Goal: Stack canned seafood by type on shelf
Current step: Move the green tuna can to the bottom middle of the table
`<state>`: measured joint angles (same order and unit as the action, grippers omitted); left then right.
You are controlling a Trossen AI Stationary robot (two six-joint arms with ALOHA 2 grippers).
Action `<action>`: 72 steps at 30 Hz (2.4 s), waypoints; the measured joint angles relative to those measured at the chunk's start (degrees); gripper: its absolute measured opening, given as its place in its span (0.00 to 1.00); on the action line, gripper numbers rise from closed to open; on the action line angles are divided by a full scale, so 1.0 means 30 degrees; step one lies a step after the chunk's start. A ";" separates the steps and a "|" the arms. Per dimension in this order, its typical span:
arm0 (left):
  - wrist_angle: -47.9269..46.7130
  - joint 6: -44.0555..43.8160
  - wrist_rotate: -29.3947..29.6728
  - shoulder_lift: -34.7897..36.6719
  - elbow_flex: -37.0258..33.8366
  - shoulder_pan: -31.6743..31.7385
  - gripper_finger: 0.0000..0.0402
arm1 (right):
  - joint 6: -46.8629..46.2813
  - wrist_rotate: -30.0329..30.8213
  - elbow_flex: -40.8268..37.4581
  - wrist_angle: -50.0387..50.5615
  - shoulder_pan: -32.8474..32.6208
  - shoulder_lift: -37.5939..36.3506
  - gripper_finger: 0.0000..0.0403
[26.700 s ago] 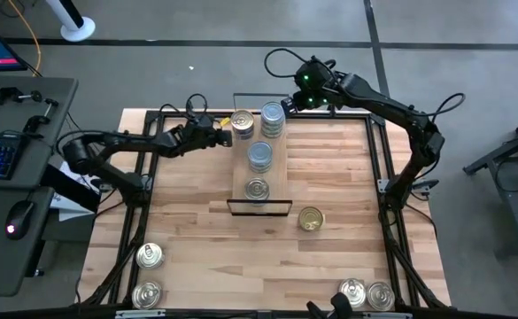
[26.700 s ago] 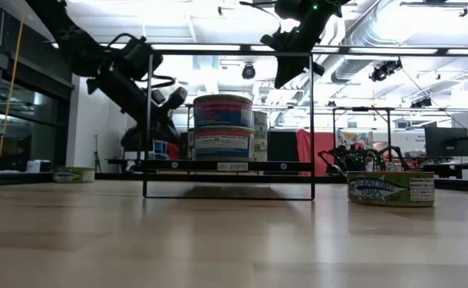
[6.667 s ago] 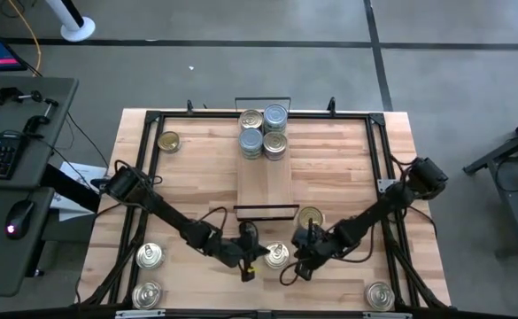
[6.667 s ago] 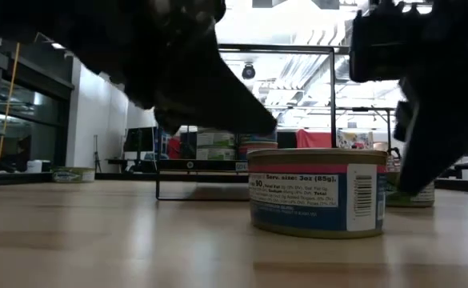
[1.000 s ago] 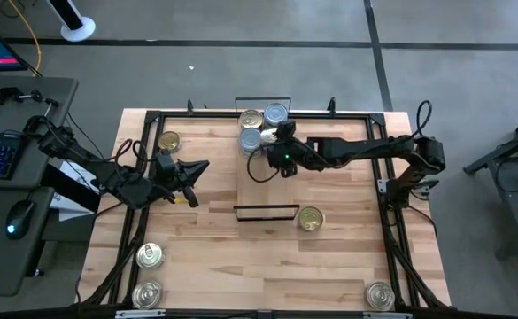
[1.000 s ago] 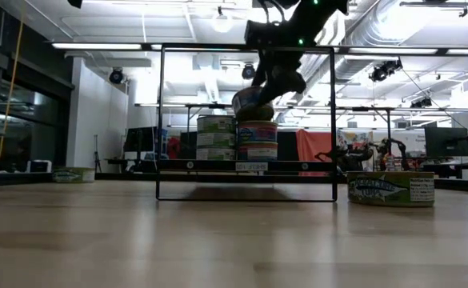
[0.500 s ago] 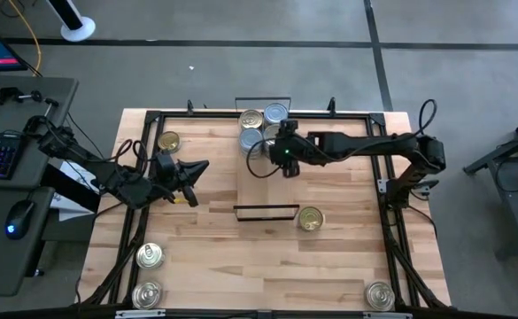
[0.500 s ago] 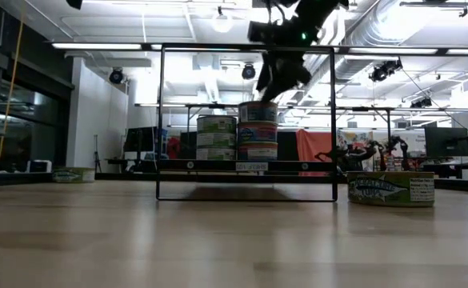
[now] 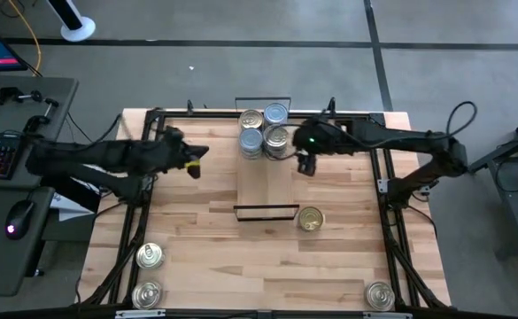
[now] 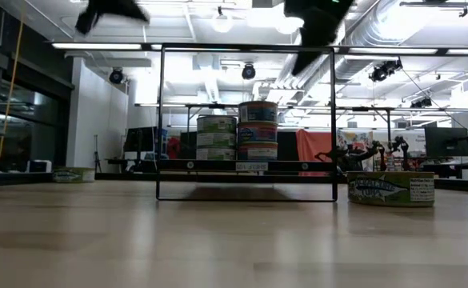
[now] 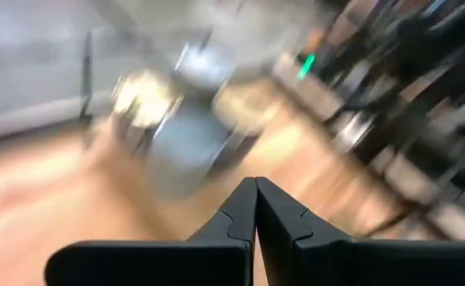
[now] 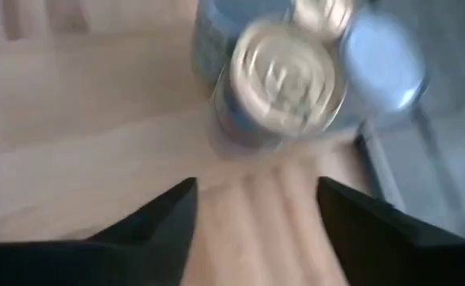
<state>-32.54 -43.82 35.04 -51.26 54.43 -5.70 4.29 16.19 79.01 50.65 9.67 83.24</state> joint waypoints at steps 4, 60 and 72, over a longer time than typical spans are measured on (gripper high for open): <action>-0.1937 0.0242 -0.5021 -0.0673 -0.0593 0.1854 0.00 | -0.3468 -0.1407 -0.3698 -0.0175 -0.0188 -0.2673 0.39; -0.3534 -2.3692 -1.2542 -1.0477 -0.3344 -1.8604 0.00 | -2.4214 0.1272 -1.2418 -1.6415 -1.4536 -0.3850 0.00; 0.5627 -1.6249 -0.4943 -1.3646 -0.3352 -1.2109 0.00 | -2.5496 0.0954 -1.2336 -1.6865 -1.7925 -0.0415 0.00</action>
<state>-15.66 -92.57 20.21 -92.20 44.37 -42.03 -72.20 19.05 42.00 0.06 -44.10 81.99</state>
